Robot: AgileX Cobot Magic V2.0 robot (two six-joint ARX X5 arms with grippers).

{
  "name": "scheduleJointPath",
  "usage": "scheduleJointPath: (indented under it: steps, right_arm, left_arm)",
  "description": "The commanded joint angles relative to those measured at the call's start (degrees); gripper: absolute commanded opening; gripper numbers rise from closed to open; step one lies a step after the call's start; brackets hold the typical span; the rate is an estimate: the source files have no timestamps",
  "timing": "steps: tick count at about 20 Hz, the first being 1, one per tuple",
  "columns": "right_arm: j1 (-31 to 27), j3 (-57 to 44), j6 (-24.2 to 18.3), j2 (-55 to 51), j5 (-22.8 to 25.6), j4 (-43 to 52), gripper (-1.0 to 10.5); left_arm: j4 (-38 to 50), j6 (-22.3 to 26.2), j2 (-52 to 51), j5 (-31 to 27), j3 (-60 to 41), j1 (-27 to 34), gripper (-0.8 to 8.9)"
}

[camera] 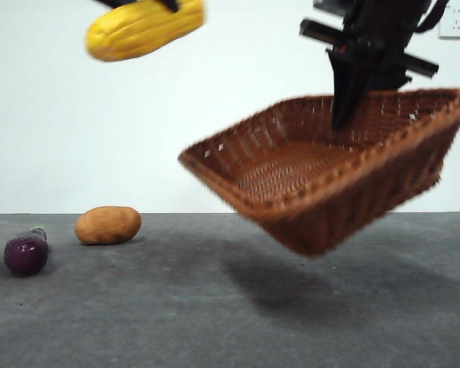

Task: Help me put the vegetables on the table into the basket

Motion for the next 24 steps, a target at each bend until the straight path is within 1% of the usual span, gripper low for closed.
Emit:
scheduleJointPath:
  steps: [1, 4, 6, 8, 10, 11, 13, 15, 17, 19, 20, 21, 23, 24]
  right_arm:
    - [0.79, -0.57, 2.67, 0.48, -1.29, 0.76, -0.1]
    - [1.92, -0.57, 3.89, 0.48, -2.54, 2.23, -0.1]
    - [2.8, -0.57, 4.17, 0.48, -2.75, 2.36, -0.1]
    - [3.96, -0.57, 4.17, 0.48, -2.73, 2.14, -0.1]
    - [5.31, -0.57, 4.31, 0.5, -2.73, 2.45, -0.1]
    - [5.75, -0.57, 4.52, 0.5, -2.73, 2.69, -0.1]
    - [6.45, -0.57, 4.61, 0.52, -2.82, 3.3, -0.1]
    - [6.45, -0.57, 4.7, 0.52, -3.17, 3.65, -0.1]
    - [6.45, -0.57, 5.05, 0.52, -3.43, 3.69, -0.1]
    - [6.47, -0.57, 5.05, 0.52, -4.68, 3.65, -0.1]
    - [6.47, -0.57, 5.05, 0.52, -4.66, 3.61, -0.1]
    - [6.47, -0.57, 5.05, 0.52, -4.68, 3.48, -0.1]
    - [6.47, -0.57, 5.03, 0.55, -4.66, 3.28, -0.1]
    - [6.47, -0.57, 5.03, 0.55, -4.63, 3.32, -0.1]
  left_arm:
    - [2.16, 1.03, 1.16, -0.24, -2.25, -5.46, -0.07]
    - [7.98, 0.98, 4.02, -0.17, -7.89, -8.76, -0.07]
    - [12.5, 1.03, 6.91, -0.13, -10.8, -9.07, -0.07]
    - [16.76, 1.01, 8.96, 0.48, -10.99, -9.16, -0.07]
    - [21.03, 0.74, 9.29, 3.39, -10.99, -9.22, -0.07]
    - [21.62, 0.76, 9.29, 4.61, -10.99, -9.25, -0.07]
    - [20.37, 1.2, 9.68, 4.76, -10.99, -9.64, -0.07]
    - [18.6, 2.67, 10.88, 4.74, -10.99, -10.4, -0.07]
    - [18.34, 2.71, 13.2, 4.74, -10.99, -11.08, -0.08]
    - [18.67, 2.69, 15.85, 4.74, -10.99, -11.32, 0.0]
    - [19.04, 1.88, 17.0, 4.76, -10.99, -11.32, 0.14]
    - [19.47, 0.7, 17.55, 4.76, -10.99, -11.32, 1.13]
    - [20.55, 0.55, 17.51, 5.84, -10.93, -11.45, 4.8]
    - [20.87, 0.55, 17.51, 7.08, -10.88, -11.43, 5.28]
